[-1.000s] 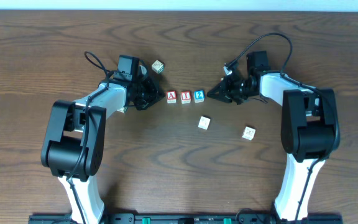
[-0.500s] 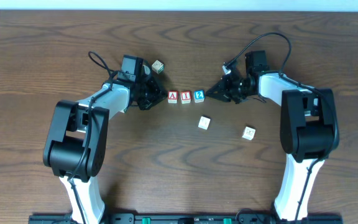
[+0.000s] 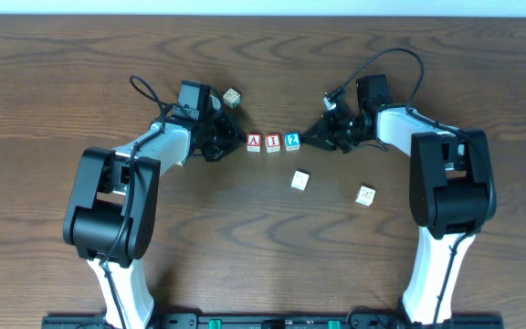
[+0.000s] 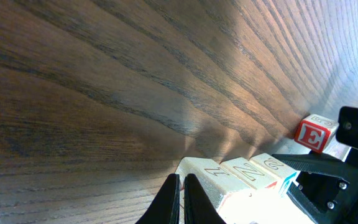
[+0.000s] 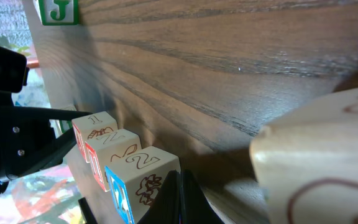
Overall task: Spell out Ai2
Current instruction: 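Squeeze the 'A I 2' row inward between both grippers to close gaps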
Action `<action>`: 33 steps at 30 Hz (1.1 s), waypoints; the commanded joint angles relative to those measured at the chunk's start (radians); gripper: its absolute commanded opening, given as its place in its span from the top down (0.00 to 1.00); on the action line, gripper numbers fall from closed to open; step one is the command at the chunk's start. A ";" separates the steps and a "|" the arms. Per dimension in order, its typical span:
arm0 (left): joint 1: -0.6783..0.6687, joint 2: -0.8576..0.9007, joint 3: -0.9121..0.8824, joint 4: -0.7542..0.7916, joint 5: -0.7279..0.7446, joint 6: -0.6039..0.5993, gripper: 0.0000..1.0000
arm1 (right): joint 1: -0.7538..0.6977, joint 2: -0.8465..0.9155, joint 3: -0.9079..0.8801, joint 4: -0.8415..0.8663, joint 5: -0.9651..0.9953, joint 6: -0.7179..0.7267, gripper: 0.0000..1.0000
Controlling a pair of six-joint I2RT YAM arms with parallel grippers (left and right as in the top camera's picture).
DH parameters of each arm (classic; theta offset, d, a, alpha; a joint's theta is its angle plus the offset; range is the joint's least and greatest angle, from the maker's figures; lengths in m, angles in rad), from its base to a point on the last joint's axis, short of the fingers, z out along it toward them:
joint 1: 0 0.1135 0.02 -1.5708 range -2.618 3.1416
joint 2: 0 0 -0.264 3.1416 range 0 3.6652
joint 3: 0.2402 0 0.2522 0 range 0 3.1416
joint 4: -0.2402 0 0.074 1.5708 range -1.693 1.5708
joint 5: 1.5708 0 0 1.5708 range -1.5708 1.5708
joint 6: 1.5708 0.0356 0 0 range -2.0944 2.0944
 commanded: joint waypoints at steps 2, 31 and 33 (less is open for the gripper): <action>0.000 0.017 -0.001 0.001 -0.014 -0.019 0.94 | 0.010 0.008 0.000 0.002 -0.016 0.012 0.99; -0.047 0.017 -0.001 0.012 -0.038 -0.054 0.94 | 0.038 0.008 0.000 0.011 -0.027 0.039 0.99; -0.047 0.017 -0.001 0.012 -0.038 -0.054 0.94 | 0.041 0.008 0.000 0.018 -0.027 0.042 0.98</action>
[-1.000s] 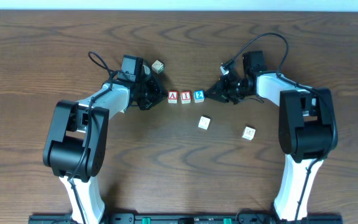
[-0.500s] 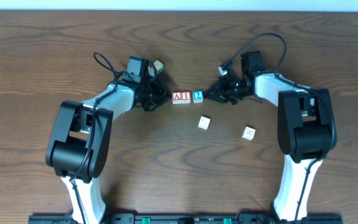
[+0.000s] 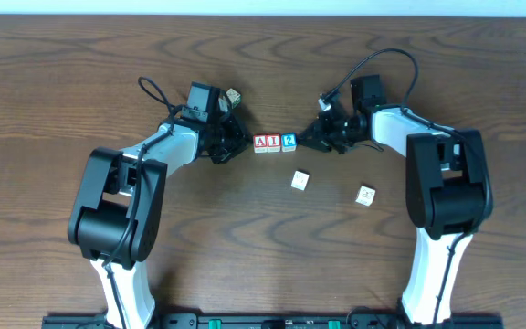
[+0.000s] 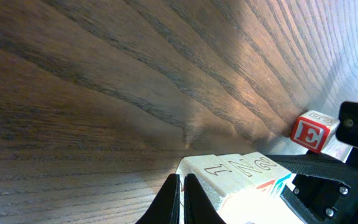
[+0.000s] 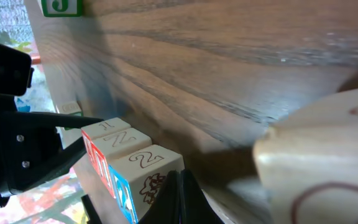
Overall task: Spell out Ai2
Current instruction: 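Squeeze the 'A I 2' row inward between both grippers to close gaps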
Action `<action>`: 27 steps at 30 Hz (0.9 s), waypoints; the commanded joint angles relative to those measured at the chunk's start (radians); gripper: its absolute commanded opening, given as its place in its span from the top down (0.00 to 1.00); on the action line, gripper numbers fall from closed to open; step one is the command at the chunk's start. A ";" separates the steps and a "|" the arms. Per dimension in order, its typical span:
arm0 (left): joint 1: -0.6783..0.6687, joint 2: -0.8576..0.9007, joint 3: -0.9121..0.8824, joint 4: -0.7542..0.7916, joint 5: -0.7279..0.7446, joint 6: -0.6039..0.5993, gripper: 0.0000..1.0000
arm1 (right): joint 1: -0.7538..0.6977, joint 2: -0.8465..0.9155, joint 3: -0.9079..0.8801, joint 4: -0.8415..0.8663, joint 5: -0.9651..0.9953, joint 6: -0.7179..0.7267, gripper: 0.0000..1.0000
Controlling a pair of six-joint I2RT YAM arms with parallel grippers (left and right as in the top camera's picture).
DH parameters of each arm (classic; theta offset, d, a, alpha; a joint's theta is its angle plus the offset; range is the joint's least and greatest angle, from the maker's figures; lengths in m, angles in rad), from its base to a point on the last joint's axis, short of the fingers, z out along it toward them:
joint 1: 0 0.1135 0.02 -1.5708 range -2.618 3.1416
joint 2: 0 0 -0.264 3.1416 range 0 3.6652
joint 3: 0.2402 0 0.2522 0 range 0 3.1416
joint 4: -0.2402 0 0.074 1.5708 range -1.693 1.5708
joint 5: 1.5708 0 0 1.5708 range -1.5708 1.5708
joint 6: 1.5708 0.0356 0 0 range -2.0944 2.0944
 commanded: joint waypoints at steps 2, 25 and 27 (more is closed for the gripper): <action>-0.003 0.017 -0.001 0.002 -0.015 -0.005 0.94 | 0.014 0.008 0.000 0.008 -0.021 0.016 0.99; 0.007 0.017 -0.001 0.011 -0.029 0.042 0.94 | 0.019 0.008 0.000 -0.021 -0.018 0.039 0.99; 0.007 0.017 -0.001 0.014 -0.029 0.042 0.94 | 0.019 0.008 0.000 -0.026 -0.018 0.037 0.98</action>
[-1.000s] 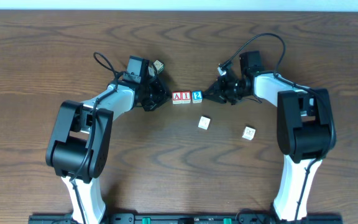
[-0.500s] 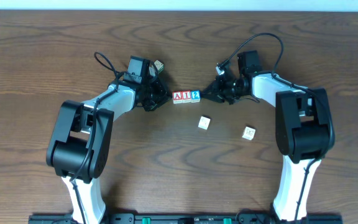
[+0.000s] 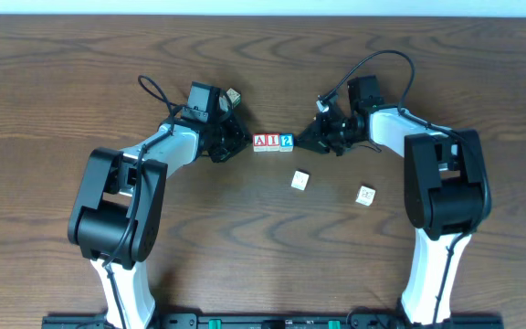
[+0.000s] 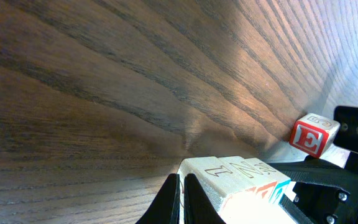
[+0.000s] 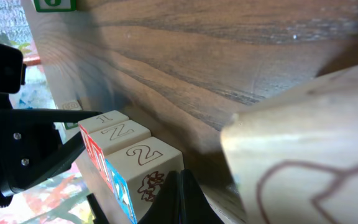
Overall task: Spell out Ai2
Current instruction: 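Squeeze the 'A I 2' row inward between both grippers to close gaps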
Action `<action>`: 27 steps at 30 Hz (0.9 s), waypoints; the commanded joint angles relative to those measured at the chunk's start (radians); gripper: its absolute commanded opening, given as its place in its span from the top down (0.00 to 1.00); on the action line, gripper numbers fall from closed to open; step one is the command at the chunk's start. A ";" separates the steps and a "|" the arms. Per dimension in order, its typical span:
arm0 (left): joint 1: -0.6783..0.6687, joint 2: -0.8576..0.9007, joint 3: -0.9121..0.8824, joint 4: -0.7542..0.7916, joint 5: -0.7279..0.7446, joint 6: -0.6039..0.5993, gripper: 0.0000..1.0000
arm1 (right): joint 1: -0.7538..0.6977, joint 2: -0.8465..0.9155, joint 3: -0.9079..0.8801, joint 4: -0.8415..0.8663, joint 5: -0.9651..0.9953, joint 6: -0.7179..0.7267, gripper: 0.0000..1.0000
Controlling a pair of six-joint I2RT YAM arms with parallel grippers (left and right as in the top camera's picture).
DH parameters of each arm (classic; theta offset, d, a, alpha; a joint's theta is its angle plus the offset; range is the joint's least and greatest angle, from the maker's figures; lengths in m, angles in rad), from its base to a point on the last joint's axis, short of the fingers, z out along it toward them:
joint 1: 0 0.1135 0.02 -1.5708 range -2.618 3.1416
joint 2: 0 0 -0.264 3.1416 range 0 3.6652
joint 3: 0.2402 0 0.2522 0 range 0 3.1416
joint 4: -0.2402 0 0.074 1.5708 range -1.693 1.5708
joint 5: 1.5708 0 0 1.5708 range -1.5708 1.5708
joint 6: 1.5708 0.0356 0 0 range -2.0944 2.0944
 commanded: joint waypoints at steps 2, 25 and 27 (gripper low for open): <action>0.008 0.017 -0.001 0.004 -0.010 0.018 0.94 | 0.010 0.008 0.000 -0.006 -0.018 0.006 0.99; 0.013 0.017 -0.001 0.006 -0.025 0.037 0.94 | 0.010 0.008 0.000 -0.037 -0.019 0.003 0.99; 0.018 0.017 -0.001 0.007 -0.025 0.037 0.93 | 0.010 0.008 0.000 -0.037 -0.026 0.003 0.99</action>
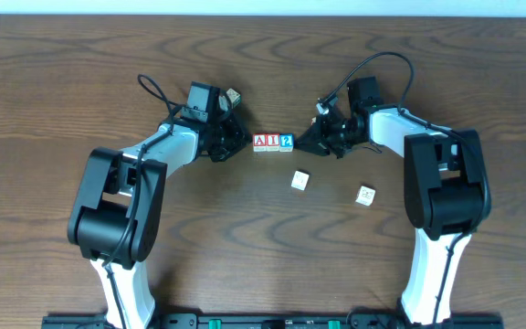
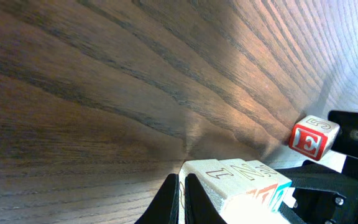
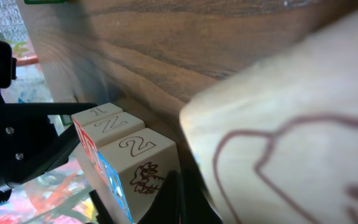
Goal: Spell out Ai2
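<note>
Three wooden blocks reading A [image 1: 259, 142], i [image 1: 272, 142] and 2 [image 1: 286, 142] stand in a tight row mid-table. My left gripper [image 1: 244, 141] is shut, its tips against the A end of the row [image 2: 229, 177]. At the other end my right gripper [image 1: 300, 144] is also shut, its tips touching the 2 block [image 3: 138, 163]. In both wrist views the black fingertips [image 2: 173, 196] [image 3: 173, 198] are pressed together with nothing between them.
A loose block [image 1: 233, 94] lies behind my left arm. Two more pale blocks [image 1: 299, 180] [image 1: 365, 195] lie in front of the row; one [image 3: 291, 137] looms large beside my right fingers. A red E block [image 2: 312, 138] shows in the left wrist view.
Hardly anything moved. The row and both shut grippers stay where they were. In the right wrist view the pale block beside my fingers fills more of the frame.
At first the three blocks stood in a row with small gaps, a shut gripper at each end. Later the row sat slightly farther back with the gaps closed. It has stayed tight between both gripper tips since.
</note>
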Action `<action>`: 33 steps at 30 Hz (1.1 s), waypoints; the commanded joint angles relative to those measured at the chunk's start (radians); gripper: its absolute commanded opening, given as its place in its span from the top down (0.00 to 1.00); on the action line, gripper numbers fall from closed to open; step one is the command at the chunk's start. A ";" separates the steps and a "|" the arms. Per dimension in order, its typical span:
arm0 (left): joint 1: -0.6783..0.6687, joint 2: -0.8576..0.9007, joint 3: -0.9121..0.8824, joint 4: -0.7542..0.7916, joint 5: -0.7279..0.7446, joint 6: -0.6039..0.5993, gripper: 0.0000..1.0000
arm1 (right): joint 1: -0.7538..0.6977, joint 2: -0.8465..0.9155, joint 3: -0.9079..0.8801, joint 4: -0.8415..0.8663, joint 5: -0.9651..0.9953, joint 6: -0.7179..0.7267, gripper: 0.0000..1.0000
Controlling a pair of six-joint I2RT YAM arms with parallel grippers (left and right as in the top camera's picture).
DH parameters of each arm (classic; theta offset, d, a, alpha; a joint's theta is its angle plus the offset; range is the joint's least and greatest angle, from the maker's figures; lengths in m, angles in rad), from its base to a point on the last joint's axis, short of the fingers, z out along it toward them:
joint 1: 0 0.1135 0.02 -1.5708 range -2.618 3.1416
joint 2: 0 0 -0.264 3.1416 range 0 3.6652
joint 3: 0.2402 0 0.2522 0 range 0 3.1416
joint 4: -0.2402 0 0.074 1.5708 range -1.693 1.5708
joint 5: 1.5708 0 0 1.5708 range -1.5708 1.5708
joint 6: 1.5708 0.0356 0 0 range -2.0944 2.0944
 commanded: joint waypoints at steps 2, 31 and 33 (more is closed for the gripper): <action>0.018 0.017 -0.001 0.003 -0.018 0.023 0.94 | 0.009 0.008 0.000 -0.004 -0.026 0.003 0.99; 0.029 0.016 -0.001 -0.005 0.002 0.060 0.94 | -0.050 0.008 0.000 -0.019 0.004 -0.001 0.98; 0.029 0.016 -0.001 -0.005 0.002 0.060 0.94 | -0.062 0.007 0.000 -0.028 0.003 -0.006 0.99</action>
